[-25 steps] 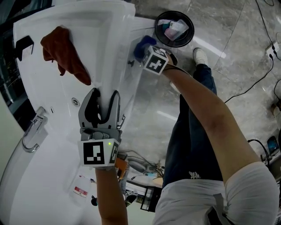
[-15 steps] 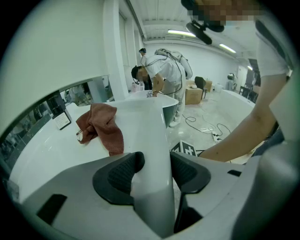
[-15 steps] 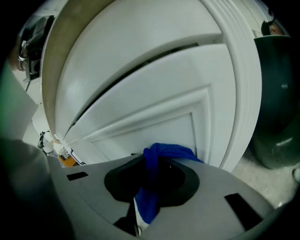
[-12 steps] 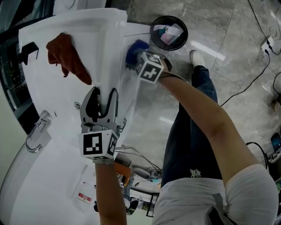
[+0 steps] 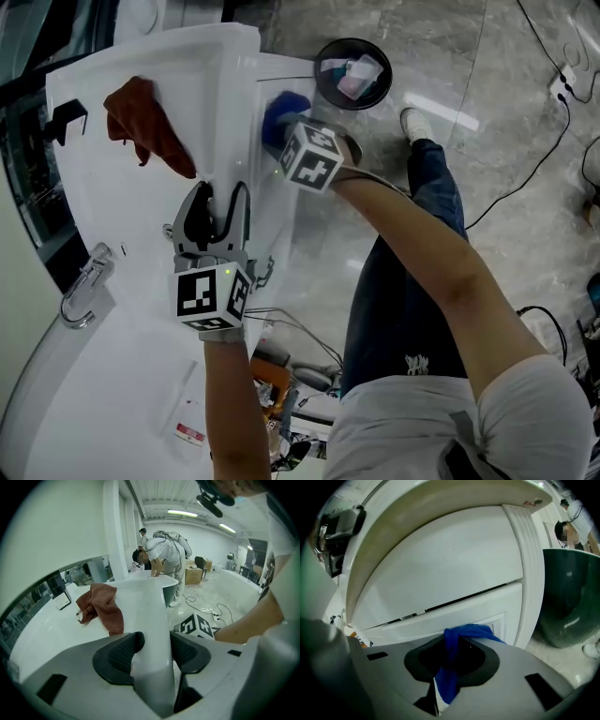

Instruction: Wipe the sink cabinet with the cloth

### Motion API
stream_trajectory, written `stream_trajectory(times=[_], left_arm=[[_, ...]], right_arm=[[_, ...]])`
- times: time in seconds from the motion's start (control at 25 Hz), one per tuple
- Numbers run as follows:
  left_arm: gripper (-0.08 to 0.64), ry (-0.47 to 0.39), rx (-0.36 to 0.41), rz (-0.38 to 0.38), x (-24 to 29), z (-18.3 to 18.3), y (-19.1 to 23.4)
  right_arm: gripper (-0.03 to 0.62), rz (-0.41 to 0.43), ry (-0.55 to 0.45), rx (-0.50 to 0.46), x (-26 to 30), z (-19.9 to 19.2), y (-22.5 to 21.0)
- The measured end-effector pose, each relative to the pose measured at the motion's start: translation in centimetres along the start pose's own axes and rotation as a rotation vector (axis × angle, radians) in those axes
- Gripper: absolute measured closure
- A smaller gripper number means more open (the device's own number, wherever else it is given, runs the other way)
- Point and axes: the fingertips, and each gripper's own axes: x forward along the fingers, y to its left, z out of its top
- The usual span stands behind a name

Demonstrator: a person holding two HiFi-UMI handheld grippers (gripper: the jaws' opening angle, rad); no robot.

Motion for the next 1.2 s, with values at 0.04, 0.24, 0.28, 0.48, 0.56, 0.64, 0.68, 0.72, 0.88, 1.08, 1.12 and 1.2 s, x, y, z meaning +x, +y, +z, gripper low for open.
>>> stream_trajectory(times=[0.04,0.24,0.28,0.48,0.56,0.64,0.68,0.72,0.88,1.08,1.12,1.2], left_arm=[[0.334,0.000,0.001,0.000,0.0,0.0,0.0],[0.334,0.002,0.002,0.001,0.0,-0.1,0.1],[0.334,0.002,0.002,0.001,0.0,-0.1,0.2],[0.334,0.001,0.002,-0.001,0.0,0.0,0.2],[0.334,0.000,0.005,0.001,0.0,0.1,0.1],[0.334,0.001,0.006,0.002,0.0,0.1,0.1],[0.334,0.002,0.006,0.003,0.0,0.1,0.1],[0.334,0.002,0.006,0.003,0.0,0.1,0.2],[0.334,0.002,0.005,0.000,0.0,0.1,0.2],[0.334,0.001,0.003,0.001,0.0,0.2,0.2],[0.334,0.001,0.003,0.001,0.0,0.3,0.2],[0.334,0.002,0.002,0.000,0.0,0.3,0.1]], right_arm=[[0.520,-0.006,-0.013,-0.003,-0.4,0.4,0.2],[0.520,-0.014,-0.069,-0.011,-1.7,2.2,1.5],[0.520,-0.013,-0.075,-0.010,-1.8,2.4,1.8],[0.520,-0.015,-0.109,0.034,-1.6,2.3,2.6],[0.520,-0.023,-0.123,0.050,-1.7,2.2,2.5],[0.520,-0.027,-0.129,0.060,-1.6,2.1,2.6],[0.520,-0.025,-0.126,0.064,-1.4,1.9,2.7],[0.521,-0.024,-0.121,0.067,-1.2,1.6,2.9],[0.520,-0.013,-0.085,0.079,-0.1,0.2,3.7],[0.520,-0.007,-0.074,0.106,1.0,-1.2,3.9],[0.520,-0.009,-0.065,0.105,1.2,-1.4,3.8],[0.520,-0.008,-0.041,0.101,2.1,-2.0,3.6]])
